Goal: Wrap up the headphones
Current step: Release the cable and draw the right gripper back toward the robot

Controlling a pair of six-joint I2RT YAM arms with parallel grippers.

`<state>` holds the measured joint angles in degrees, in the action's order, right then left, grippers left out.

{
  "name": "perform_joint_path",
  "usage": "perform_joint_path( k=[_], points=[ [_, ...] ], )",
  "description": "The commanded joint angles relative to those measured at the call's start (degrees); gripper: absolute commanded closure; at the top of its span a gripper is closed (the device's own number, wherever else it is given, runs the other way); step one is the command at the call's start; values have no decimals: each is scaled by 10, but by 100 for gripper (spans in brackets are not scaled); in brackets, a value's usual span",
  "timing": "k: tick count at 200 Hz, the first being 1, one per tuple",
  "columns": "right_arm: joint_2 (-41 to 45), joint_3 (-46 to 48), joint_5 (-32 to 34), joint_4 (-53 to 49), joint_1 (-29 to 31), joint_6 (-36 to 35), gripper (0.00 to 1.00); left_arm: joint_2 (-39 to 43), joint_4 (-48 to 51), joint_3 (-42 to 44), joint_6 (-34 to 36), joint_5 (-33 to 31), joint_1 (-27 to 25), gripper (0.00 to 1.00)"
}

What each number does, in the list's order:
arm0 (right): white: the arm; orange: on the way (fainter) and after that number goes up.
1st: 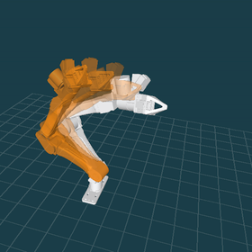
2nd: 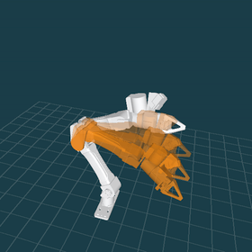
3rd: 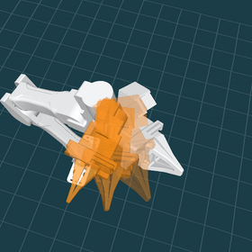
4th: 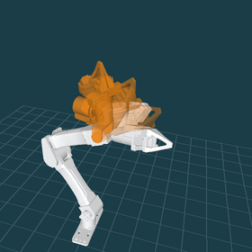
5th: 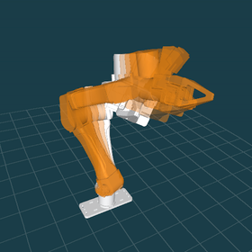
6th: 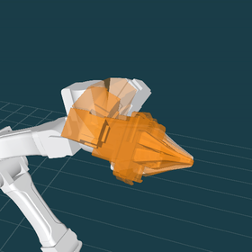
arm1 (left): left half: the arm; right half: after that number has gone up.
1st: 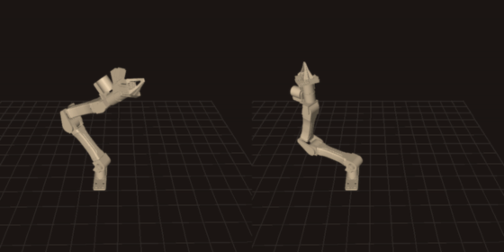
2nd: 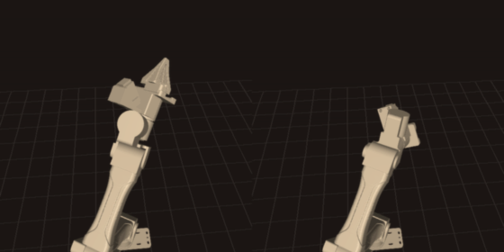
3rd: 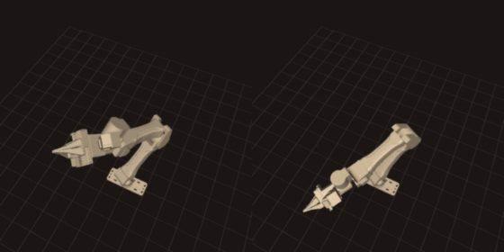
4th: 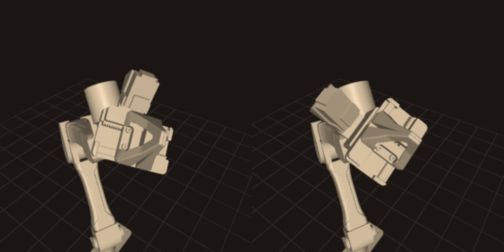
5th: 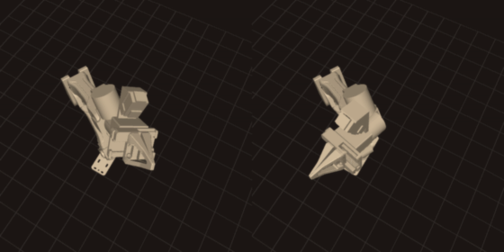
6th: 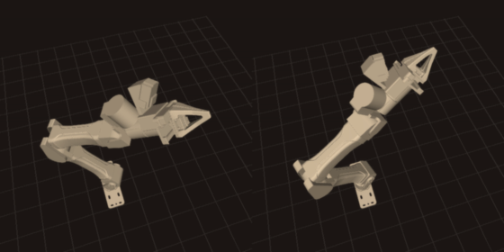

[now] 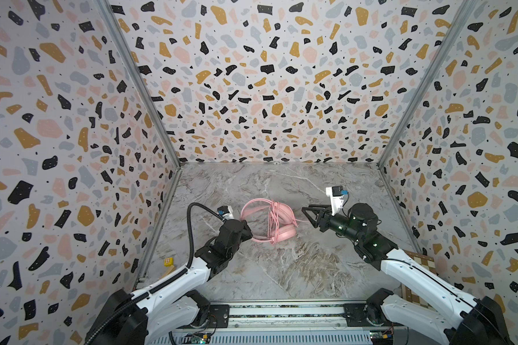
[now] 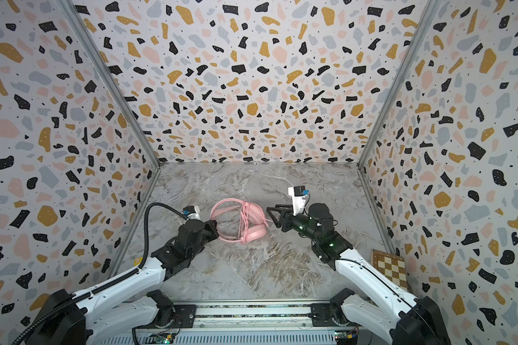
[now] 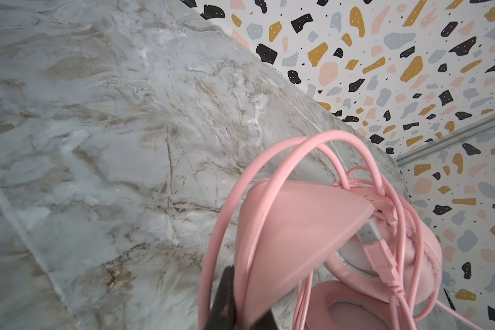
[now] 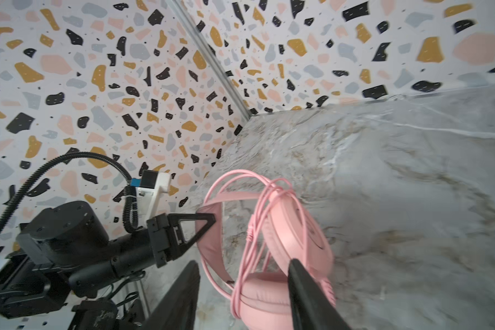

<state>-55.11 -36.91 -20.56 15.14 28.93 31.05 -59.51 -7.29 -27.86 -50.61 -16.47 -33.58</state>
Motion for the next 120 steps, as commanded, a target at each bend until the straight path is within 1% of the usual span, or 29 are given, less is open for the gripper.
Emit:
perform_joint_path(
  k=[1,26,59,81,120],
  points=[
    [31,15,-2,-76,-46,-70,48,-3,-75,-40,-11,33,23,100],
    [64,71,12,-69,-76,-96,48,-28,-80,-54,-11,52,50,100],
    [87,133,44,-60,-77,-125,48,-80,-98,-69,-10,73,81,100],
    [109,171,63,-42,-77,-130,48,-132,-116,-83,-24,110,104,100],
    [142,245,40,35,-77,-111,48,-211,-132,-116,-19,138,117,100]
  ],
)
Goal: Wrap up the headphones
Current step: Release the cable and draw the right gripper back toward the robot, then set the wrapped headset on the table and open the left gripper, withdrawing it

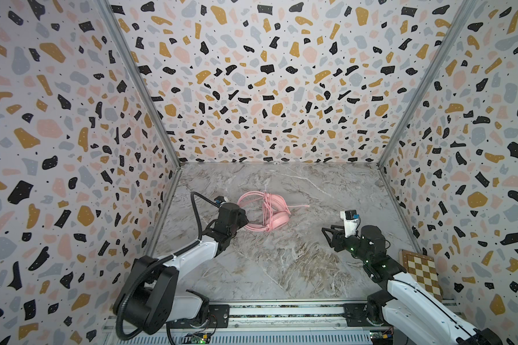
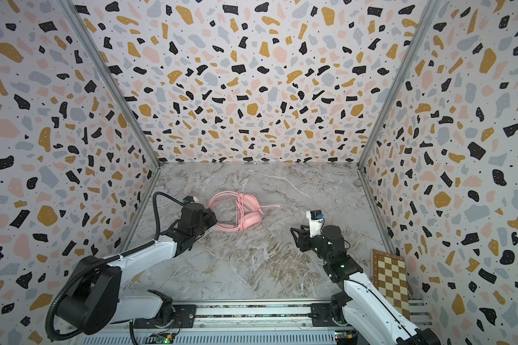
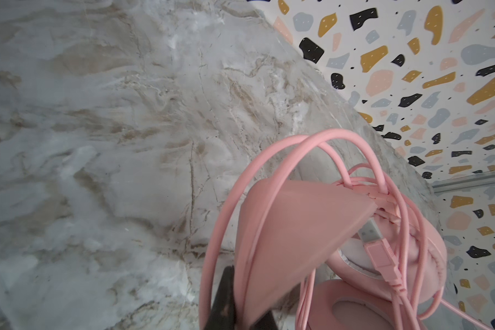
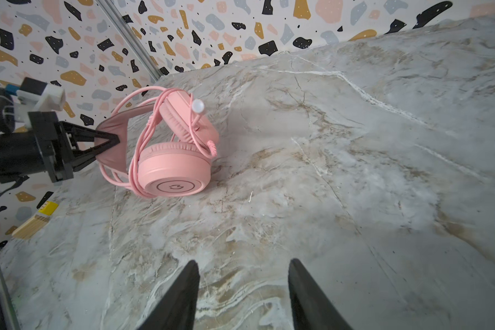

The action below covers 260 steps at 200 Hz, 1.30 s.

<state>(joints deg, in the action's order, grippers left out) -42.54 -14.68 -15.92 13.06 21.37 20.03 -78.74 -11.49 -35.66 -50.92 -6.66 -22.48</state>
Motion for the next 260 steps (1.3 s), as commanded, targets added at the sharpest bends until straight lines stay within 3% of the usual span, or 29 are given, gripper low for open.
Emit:
perform_joint_path(
  k=[1,68,103,133,180,217,260],
  points=[
    [17,24,-6,57,-1,-1,48,-20,-90,-39,-16,40,6,100],
    [43,87,31,111,5,2,48,-91,-100,-62,-1,71,23,98],
    [56,98,38,115,9,4,48,-116,-99,-74,14,81,29,81],
    [55,102,35,122,10,4,48,-121,-79,-89,32,78,30,75],
    [55,103,36,126,13,5,48,-98,-15,-101,80,50,38,67],
    [57,104,38,126,15,5,48,-70,32,-95,121,30,55,54],
    [57,104,44,128,17,4,47,-10,47,-63,156,-22,66,52]
  ],
)
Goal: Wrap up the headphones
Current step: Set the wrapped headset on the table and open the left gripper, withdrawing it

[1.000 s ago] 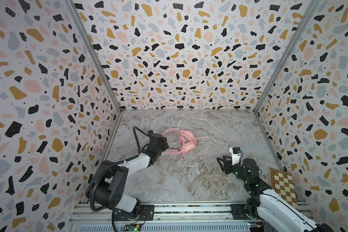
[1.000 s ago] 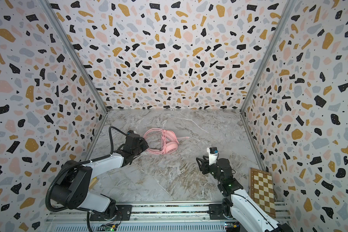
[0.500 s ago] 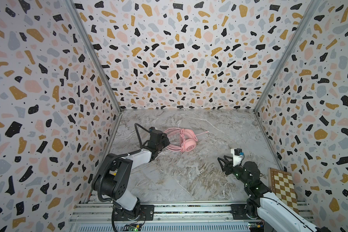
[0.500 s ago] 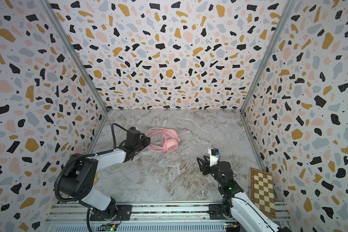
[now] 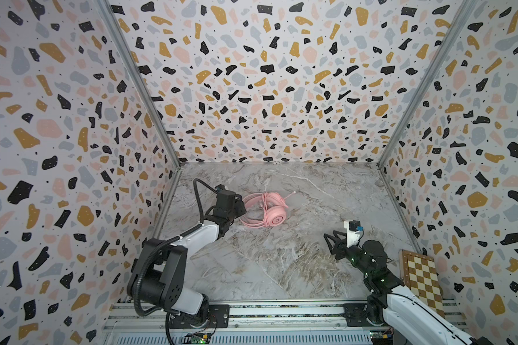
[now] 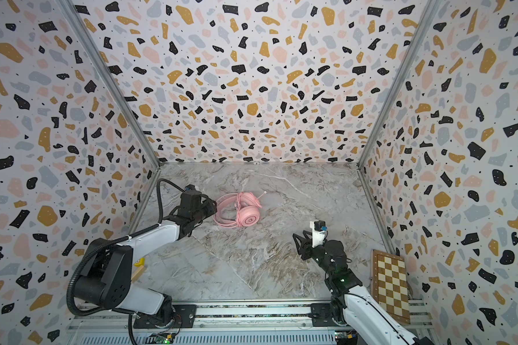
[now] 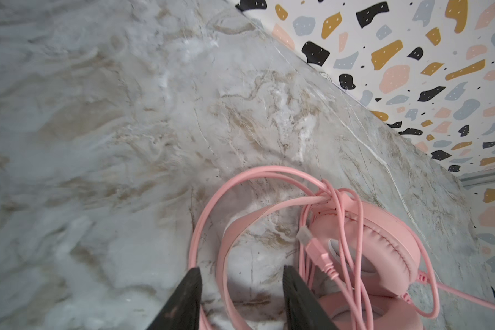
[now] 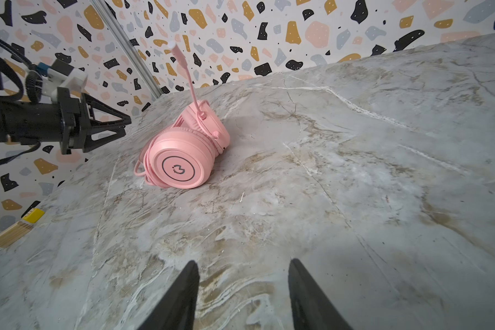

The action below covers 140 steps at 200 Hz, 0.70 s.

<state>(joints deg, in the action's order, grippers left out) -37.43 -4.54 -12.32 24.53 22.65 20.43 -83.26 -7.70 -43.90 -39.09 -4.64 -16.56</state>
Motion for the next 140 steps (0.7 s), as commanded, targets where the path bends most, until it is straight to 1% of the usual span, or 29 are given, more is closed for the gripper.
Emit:
perform_joint_path(
  k=[1,26,50,81,98,108,112,120,124,134,140],
  points=[
    [6,2,8,13,5,0,47,37,9,21,39,-43,6,52],
    [4,4,10,17,5,1,47,80,7,47,63,-92,10,52],
    [3,7,11,22,5,1,47,130,7,69,91,-156,14,53],
    [-1,8,19,29,6,1,47,194,-3,98,128,-277,16,51],
    [0,9,23,28,8,1,47,227,-33,130,146,-342,20,51],
    [4,9,23,27,9,1,47,246,-61,153,158,-371,25,49],
    [6,9,24,26,9,1,47,254,-82,164,169,-383,26,48],
    [10,10,26,25,9,1,47,270,-122,188,190,-409,27,40],
    [12,11,27,24,9,1,47,278,-142,202,200,-421,27,34],
    [15,12,28,24,10,2,47,294,-193,235,219,-445,30,14],
    [16,12,28,24,10,1,47,302,-211,249,221,-462,32,8]
  ],
)
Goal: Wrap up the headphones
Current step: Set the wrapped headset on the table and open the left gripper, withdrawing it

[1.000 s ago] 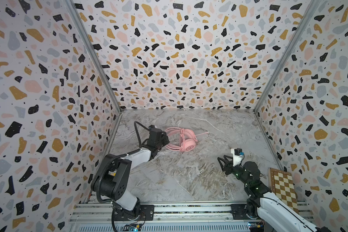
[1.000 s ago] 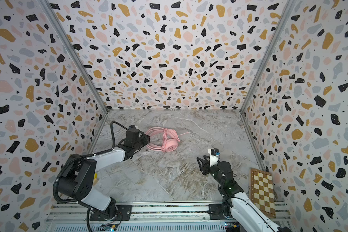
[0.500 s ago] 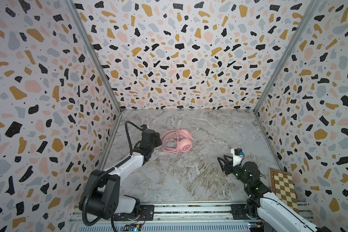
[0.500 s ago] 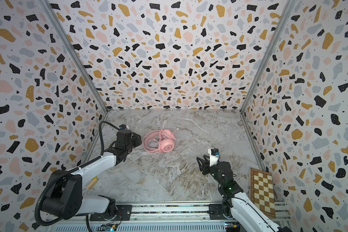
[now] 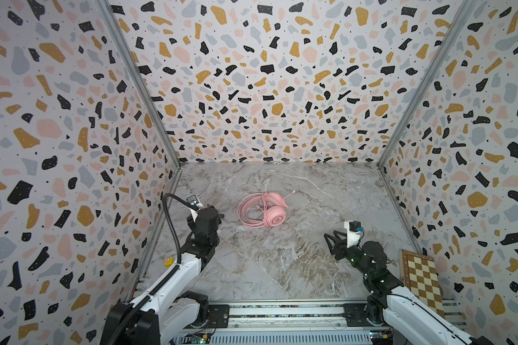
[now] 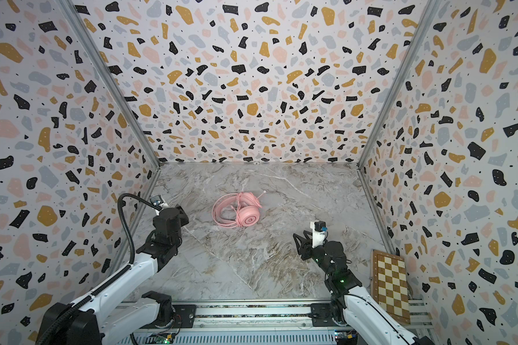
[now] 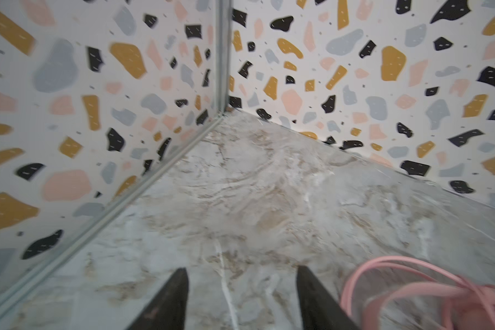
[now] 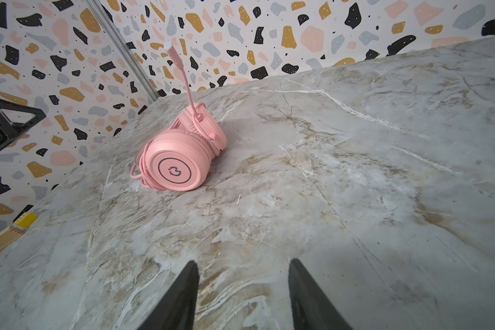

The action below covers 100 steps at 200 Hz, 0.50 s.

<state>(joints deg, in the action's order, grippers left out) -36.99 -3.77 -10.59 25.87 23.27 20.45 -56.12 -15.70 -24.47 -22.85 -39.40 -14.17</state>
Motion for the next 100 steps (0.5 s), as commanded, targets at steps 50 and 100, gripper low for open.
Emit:
perform_joint_path(
  k=[50,100],
  points=[
    [7,4,13,13,7,-1,47,3,-238,112,89,-161,25,0],
    [6,5,19,15,11,-2,47,-100,-472,192,141,-154,30,0]
  ],
)
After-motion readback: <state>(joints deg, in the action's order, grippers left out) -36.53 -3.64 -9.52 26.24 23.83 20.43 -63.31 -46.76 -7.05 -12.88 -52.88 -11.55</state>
